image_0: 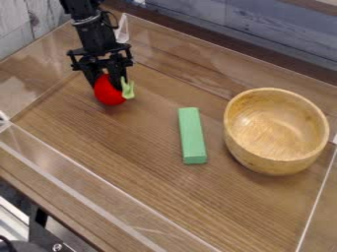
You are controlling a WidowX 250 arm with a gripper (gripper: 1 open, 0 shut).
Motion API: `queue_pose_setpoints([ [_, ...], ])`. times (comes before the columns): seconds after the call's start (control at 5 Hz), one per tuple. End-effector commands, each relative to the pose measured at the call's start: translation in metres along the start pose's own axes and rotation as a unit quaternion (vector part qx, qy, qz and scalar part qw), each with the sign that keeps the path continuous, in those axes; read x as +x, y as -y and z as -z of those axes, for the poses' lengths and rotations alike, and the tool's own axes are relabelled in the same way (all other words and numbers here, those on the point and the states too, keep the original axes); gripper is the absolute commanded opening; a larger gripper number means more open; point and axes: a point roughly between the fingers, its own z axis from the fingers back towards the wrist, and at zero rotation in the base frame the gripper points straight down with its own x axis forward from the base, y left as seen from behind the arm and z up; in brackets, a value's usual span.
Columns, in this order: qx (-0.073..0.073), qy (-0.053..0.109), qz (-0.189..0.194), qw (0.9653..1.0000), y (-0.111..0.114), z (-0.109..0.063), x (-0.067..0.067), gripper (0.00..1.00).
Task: Move the red object to the left side of the table
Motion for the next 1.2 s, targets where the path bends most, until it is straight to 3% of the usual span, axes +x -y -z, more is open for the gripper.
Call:
queue_pose_setpoints([
  [0.0, 0.011, 0.021, 0.009, 0.9997, 0.004, -0.016, 0.009, 1.0],
  [1.0, 0.016, 0.014, 0.001, 0.9998, 0.023, -0.046, -0.001, 1.0],
])
